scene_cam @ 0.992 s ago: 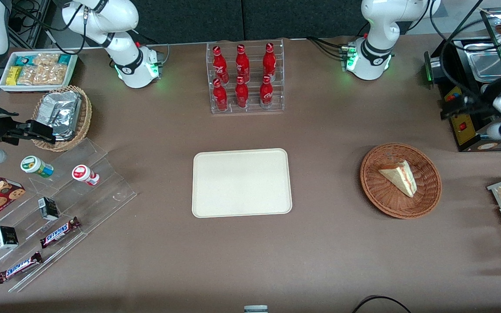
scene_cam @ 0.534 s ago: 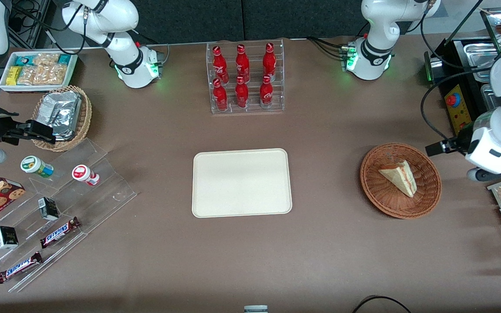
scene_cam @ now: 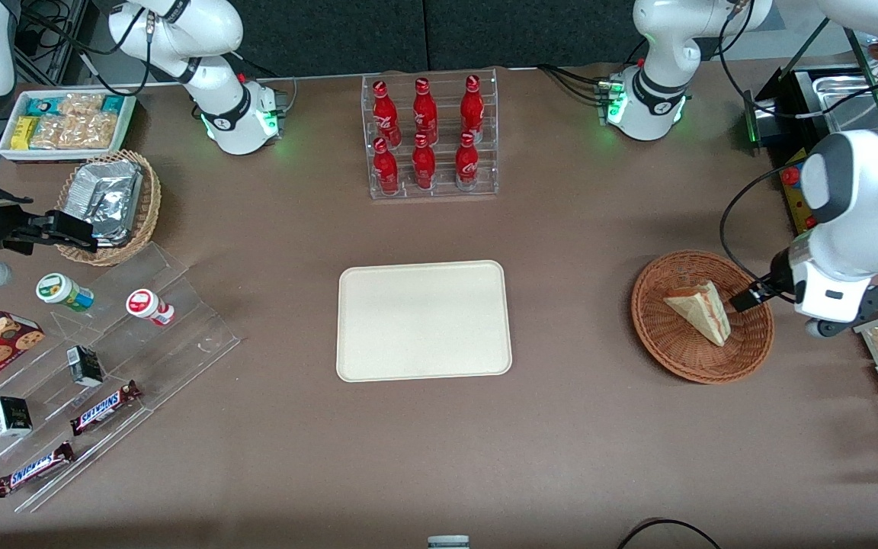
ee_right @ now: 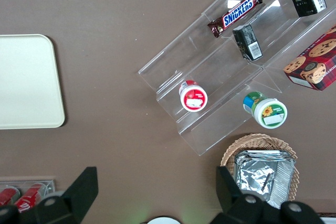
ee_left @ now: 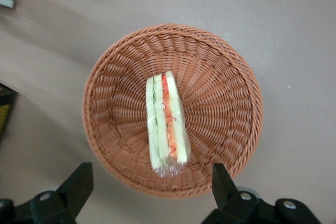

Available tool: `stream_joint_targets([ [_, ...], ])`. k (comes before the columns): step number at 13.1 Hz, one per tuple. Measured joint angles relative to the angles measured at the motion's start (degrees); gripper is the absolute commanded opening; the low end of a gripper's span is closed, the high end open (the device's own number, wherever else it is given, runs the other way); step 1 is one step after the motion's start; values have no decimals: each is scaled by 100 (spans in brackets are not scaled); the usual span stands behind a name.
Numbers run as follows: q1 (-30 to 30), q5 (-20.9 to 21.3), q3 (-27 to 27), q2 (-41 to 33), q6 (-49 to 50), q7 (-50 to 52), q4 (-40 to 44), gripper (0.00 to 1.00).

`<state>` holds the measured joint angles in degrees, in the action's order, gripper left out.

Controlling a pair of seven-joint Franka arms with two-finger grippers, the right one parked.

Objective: Place sandwich from basket to tray
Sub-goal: 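Move the left gripper down over the wrapped sandwich in the wicker basket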

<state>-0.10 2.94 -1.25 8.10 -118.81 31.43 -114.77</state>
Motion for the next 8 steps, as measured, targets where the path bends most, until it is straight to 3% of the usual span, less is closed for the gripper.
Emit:
stream_joint_targets([
  [4, -11, -15, 19, 37, -1444, 751, -1082, 100],
  [8, -17, -17, 28, 96, -2056, 1045, -1502, 100],
])
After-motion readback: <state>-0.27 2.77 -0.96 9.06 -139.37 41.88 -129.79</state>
